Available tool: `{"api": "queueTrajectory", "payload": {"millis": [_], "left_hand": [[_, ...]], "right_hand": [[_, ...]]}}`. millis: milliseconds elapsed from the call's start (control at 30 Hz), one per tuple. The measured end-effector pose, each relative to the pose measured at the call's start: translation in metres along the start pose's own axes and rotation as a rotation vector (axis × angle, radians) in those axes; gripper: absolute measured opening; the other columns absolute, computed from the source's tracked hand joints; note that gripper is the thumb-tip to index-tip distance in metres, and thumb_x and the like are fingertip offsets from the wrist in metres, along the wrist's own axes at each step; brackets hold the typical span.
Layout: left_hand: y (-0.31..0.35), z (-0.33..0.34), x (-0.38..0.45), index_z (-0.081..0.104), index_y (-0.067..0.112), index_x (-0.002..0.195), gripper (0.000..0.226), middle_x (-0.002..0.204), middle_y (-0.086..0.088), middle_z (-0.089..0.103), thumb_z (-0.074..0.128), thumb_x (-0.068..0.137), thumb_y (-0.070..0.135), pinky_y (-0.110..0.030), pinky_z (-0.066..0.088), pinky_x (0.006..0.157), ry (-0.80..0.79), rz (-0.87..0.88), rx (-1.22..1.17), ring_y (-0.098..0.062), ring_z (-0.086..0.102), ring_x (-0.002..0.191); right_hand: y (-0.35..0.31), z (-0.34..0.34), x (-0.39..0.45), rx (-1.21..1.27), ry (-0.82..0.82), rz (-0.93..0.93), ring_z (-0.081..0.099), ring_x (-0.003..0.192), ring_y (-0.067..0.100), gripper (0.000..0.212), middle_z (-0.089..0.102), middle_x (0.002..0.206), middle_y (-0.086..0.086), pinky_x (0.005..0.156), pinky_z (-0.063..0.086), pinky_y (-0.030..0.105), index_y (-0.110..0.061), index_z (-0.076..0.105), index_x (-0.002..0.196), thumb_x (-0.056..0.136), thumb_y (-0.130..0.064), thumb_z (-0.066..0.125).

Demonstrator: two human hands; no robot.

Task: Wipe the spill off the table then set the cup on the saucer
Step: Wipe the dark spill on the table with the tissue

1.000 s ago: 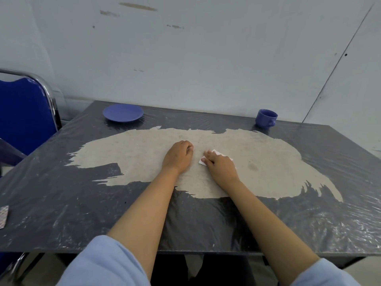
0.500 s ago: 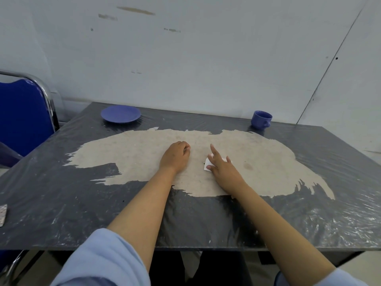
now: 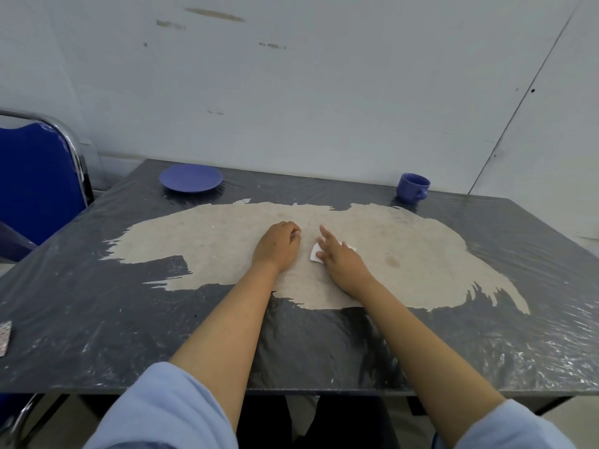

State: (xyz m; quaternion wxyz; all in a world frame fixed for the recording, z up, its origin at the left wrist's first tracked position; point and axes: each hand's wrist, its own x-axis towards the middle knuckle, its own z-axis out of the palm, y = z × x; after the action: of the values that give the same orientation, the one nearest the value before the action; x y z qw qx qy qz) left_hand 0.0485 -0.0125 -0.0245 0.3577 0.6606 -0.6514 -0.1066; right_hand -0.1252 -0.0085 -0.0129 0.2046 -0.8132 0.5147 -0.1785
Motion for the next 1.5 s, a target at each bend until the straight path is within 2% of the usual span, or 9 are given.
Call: {"api": "queueTrajectory", "payload": {"millis": [133,300,433,533,667,900,1100,1300,1500], "left_hand": [[0.000,0.000,0.000,0.063,0.012,0.117,0.031,0.118,-0.003,0.065,0.040,0.099,0.025,-0.034,0.050,0.094,-0.003,0.002,0.005,-0.020,0.059,0.109],[0.001,-0.001,0.000,0.063,0.012,0.118,0.032,0.118,-0.003,0.065,0.040,0.100,0.025,-0.034,0.050,0.094,0.001,0.008,0.019,-0.019,0.059,0.109],[0.001,-0.001,0.000,0.063,0.012,0.117,0.031,0.118,-0.003,0.065,0.039,0.100,0.024,-0.034,0.050,0.094,-0.002,0.008,0.024,-0.019,0.059,0.109],[0.002,-0.002,-0.001,0.063,0.013,0.116,0.031,0.118,-0.003,0.065,0.039,0.100,0.024,-0.034,0.050,0.094,-0.006,0.003,0.022,-0.019,0.058,0.108],[0.002,-0.003,-0.002,0.063,0.012,0.117,0.031,0.118,-0.004,0.065,0.039,0.100,0.024,-0.033,0.050,0.094,-0.016,-0.001,0.015,-0.020,0.058,0.108],[0.004,-0.004,-0.003,0.062,0.013,0.118,0.032,0.120,-0.003,0.064,0.039,0.100,0.024,-0.032,0.049,0.094,-0.033,-0.012,0.018,-0.020,0.058,0.110],[0.011,-0.007,-0.006,0.055,0.009,0.126,0.035,0.127,-0.007,0.060,0.038,0.100,0.024,-0.036,0.046,0.098,-0.109,0.022,0.151,-0.024,0.056,0.114],[0.021,0.000,-0.020,0.030,0.008,0.150,0.054,0.160,-0.009,0.025,0.031,0.102,0.034,-0.044,0.015,0.123,-0.212,0.000,0.332,-0.024,0.021,0.150],[0.020,0.004,-0.030,0.024,0.013,0.153,0.055,0.164,-0.005,0.016,0.023,0.103,0.036,-0.043,0.006,0.124,-0.201,-0.031,0.306,-0.021,0.012,0.152]], "right_hand": [[-0.004,0.004,-0.007,0.025,0.061,0.005,0.052,0.128,0.027,0.038,0.057,0.139,0.003,0.104,0.043,0.042,-0.021,0.041,0.139,0.101,-0.024,0.044],[-0.006,0.004,-0.014,-0.153,0.118,-0.034,0.044,0.136,0.026,0.035,0.051,0.145,0.002,0.110,0.036,0.038,-0.023,0.059,0.132,0.102,-0.030,0.042],[-0.009,0.008,-0.015,-0.109,0.216,-0.022,0.062,0.093,0.031,0.025,0.065,0.098,0.006,0.082,0.047,0.039,-0.012,0.066,0.099,0.098,-0.031,0.049],[-0.005,0.010,-0.015,-0.189,0.203,-0.041,0.063,0.102,0.025,0.031,0.067,0.110,0.003,0.117,0.020,0.036,-0.018,0.065,0.117,0.101,-0.032,0.044],[0.006,0.004,-0.021,-0.286,0.166,-0.053,0.058,0.120,0.015,0.036,0.060,0.133,-0.005,0.120,-0.004,0.040,-0.028,0.058,0.130,0.102,-0.038,0.038],[0.020,-0.011,-0.021,-0.161,0.080,0.060,0.036,0.142,0.023,0.047,0.041,0.154,0.001,0.123,0.006,0.037,-0.035,0.036,0.148,0.102,-0.040,0.039],[0.027,-0.021,-0.021,-0.192,0.060,0.063,0.039,0.140,0.021,0.042,0.043,0.153,-0.002,0.121,0.007,0.037,-0.024,0.044,0.145,0.104,-0.032,0.036],[0.029,-0.018,-0.036,-0.143,0.100,0.133,0.041,0.138,0.024,0.043,0.045,0.151,0.001,0.120,0.009,0.034,-0.026,0.044,0.145,0.104,-0.033,0.035],[0.021,-0.009,-0.039,-0.166,0.087,0.175,0.018,0.148,0.036,0.045,0.034,0.158,-0.001,0.116,0.023,0.041,-0.029,0.037,0.149,0.104,-0.034,0.033]]}}
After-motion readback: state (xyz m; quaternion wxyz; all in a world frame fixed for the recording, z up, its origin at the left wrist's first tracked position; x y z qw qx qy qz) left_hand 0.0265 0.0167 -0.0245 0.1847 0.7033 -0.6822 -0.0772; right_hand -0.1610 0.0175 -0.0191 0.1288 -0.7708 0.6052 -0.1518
